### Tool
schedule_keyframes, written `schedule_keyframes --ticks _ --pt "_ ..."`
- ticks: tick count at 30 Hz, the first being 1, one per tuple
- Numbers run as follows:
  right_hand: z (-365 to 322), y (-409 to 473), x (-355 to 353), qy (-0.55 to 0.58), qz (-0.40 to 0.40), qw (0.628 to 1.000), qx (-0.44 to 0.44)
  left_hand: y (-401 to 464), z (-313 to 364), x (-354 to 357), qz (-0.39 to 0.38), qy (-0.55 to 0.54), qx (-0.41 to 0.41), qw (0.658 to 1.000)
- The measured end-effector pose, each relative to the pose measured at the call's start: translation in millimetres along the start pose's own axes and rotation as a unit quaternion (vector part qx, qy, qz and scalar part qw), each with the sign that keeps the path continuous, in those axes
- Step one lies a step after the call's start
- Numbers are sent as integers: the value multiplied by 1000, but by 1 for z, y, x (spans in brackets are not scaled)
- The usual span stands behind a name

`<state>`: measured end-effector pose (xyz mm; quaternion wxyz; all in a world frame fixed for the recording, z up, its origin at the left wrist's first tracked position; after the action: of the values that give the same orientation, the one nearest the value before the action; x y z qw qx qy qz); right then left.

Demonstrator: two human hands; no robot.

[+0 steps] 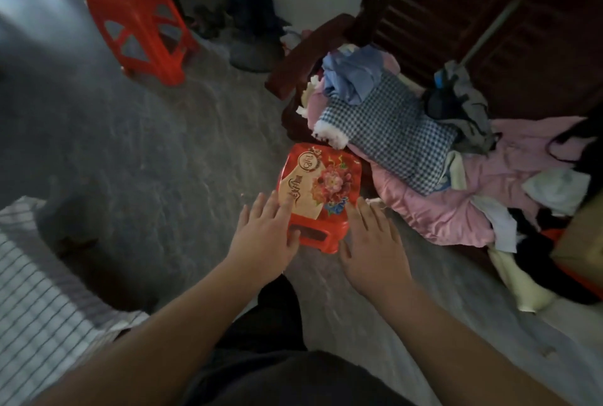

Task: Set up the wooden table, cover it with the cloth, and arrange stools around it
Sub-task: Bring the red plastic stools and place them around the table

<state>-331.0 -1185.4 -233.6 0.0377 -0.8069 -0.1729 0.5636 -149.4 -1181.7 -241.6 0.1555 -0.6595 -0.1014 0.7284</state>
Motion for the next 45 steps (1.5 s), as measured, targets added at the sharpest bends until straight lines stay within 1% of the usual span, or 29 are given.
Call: schedule_keyframes --ticks 4,9,13,15,18,21,23,24,26,31,35,38,42,45 --pt "24 78 23 42 -18 997 63 88 -7 22 -46 37 49 997" --pt "80 161 74 82 -30 989 122 197 -22 84 -91 50 63 993" --pt "137 215 140 100 -51 982 155 271 -46 166 -125 17 1 992" --pt "170 236 178 139 -57 970 190 301 -58 209 -152 -16 -46 987" --pt "218 256 231 215 -48 935 277 331 -78 260 -179 -95 -140 969" --pt "257 260 273 308 -33 870 384 350 -94 300 -192 -228 -239 924" --pt "267 262 292 376 -42 827 416 358 -99 309 -183 -299 -279 894" --pt "269 264 296 393 -50 818 416 360 -98 311 -181 -320 -289 884" --pt "272 264 298 395 -58 818 414 363 -95 311 -177 -334 -296 877" --pt "261 266 291 396 -63 813 423 353 -98 297 -150 -314 -297 889" --pt "239 265 264 395 -71 828 392 334 -107 255 -126 -303 -305 894" --pt "208 259 220 392 -78 846 354 303 -117 200 -102 -307 -320 891" --pt "154 243 137 385 -90 869 296 241 -132 111 -60 -303 -336 890" --pt "107 230 77 374 -103 888 246 189 -136 53 -38 -325 -349 878"
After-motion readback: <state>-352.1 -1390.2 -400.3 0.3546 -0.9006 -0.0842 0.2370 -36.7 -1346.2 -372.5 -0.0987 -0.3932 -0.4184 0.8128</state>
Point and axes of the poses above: each hand's wrist, its own y-axis towards the middle knuckle, its own x-axis out of the palm, z = x × y, the point moved 10 cm from there along y, towards the middle knuckle, and after that the axes turned 11 degrees about y, right-handed, at the moved point
